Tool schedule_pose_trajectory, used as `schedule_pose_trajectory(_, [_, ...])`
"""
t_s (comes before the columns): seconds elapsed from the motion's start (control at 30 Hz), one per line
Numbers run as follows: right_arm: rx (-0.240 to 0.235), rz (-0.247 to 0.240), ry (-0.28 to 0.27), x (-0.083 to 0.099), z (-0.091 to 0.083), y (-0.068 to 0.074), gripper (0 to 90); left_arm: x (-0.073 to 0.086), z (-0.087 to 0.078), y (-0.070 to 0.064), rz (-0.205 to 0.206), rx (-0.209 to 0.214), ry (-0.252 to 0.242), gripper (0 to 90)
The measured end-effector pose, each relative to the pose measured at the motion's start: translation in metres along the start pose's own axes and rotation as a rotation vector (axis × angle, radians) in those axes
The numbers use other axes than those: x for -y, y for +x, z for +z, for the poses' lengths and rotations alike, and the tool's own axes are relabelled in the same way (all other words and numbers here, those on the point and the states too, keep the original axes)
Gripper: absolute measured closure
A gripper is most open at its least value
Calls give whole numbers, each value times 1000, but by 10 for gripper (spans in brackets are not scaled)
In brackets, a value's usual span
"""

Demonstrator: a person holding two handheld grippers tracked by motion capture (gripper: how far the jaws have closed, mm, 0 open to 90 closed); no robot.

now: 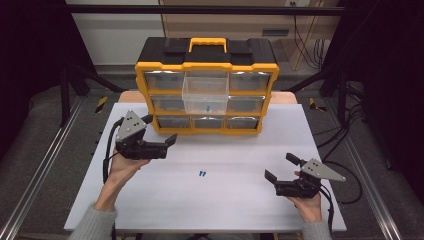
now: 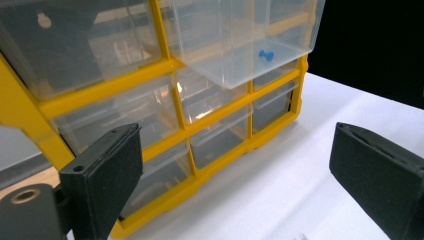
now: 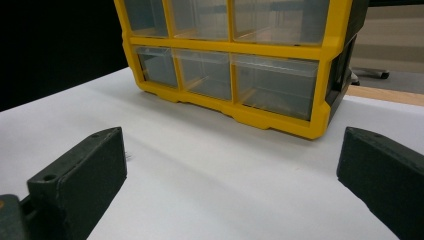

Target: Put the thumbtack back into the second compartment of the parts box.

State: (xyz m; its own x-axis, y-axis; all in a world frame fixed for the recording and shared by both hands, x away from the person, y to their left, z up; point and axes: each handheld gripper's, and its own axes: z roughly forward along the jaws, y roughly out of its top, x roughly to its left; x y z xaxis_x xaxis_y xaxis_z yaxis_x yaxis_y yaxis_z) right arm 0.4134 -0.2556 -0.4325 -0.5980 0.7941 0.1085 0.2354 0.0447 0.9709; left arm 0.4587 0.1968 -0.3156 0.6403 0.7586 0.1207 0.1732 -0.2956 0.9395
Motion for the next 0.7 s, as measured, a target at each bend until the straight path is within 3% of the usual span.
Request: schedule_pose_trajectory(0.7, [-1,0,-4,0,1,0,3,42,17,-15,-44,33,72,64])
